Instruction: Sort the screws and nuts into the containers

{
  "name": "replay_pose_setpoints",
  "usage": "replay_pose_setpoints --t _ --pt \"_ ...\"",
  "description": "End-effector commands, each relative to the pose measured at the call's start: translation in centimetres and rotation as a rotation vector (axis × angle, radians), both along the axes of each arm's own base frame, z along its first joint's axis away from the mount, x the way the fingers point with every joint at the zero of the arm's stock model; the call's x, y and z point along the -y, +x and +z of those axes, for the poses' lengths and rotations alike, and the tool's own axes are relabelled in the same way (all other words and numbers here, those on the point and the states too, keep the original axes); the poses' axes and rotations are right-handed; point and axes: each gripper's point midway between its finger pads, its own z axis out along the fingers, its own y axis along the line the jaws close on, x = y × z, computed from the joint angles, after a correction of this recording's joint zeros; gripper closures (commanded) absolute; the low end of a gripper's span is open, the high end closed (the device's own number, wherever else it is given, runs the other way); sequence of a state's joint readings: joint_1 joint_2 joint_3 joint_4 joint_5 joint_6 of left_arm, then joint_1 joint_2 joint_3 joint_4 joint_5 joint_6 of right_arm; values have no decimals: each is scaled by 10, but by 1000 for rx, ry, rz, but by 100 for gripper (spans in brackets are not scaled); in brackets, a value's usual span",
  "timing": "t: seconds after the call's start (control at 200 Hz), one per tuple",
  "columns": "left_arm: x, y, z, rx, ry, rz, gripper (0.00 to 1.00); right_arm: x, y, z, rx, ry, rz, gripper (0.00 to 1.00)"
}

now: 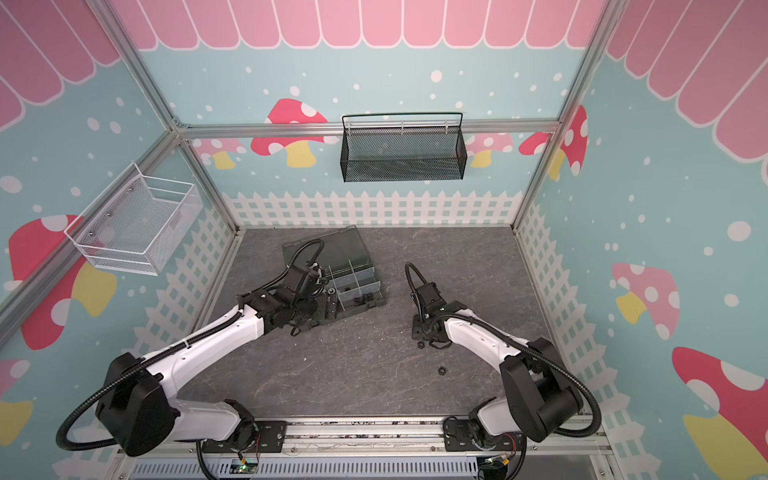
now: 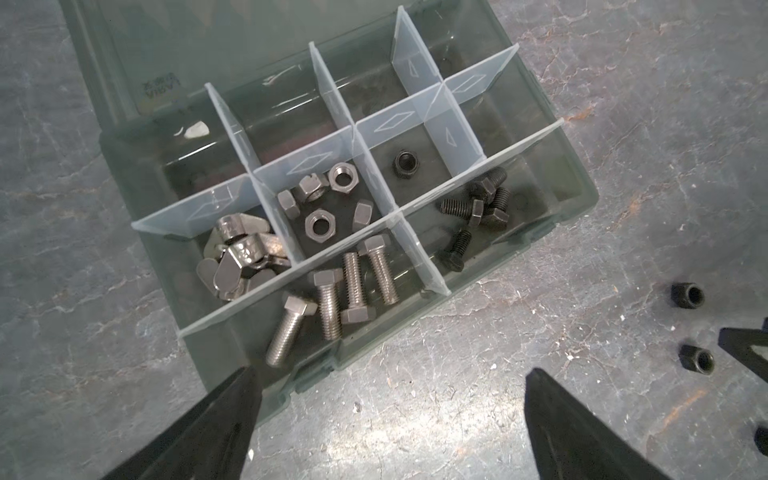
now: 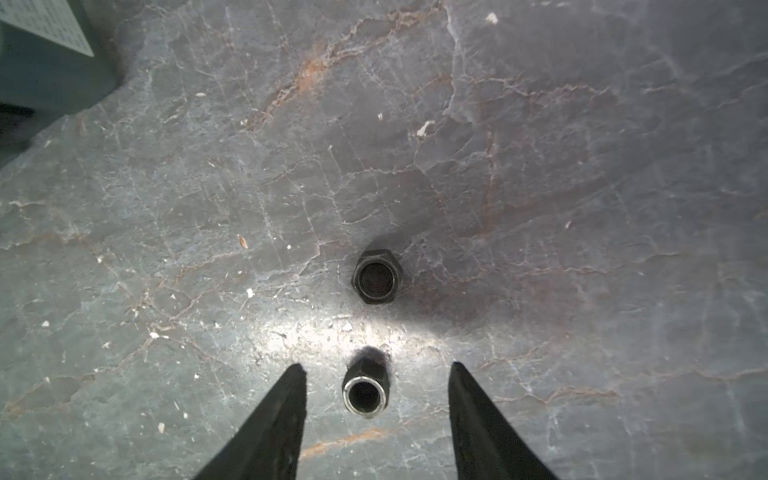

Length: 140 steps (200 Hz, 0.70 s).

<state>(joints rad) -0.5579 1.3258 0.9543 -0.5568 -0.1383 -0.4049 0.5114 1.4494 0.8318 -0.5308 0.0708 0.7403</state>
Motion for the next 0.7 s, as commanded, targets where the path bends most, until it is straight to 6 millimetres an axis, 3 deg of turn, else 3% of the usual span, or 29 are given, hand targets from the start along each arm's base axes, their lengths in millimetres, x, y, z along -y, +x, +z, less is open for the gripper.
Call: replay_pose_setpoints --t 0.0,0.235,0.695 --pt "-8 -1 9 80 -79 86 1 -7 10 -1 -11 -12 14 48" --pt "-38 -20 7 157 -123 206 1 -3 22 -18 -72 -79 1 56" --pt "-45 -31 -12 133 -167 244 0 9 20 -37 -114 -118 -33 60"
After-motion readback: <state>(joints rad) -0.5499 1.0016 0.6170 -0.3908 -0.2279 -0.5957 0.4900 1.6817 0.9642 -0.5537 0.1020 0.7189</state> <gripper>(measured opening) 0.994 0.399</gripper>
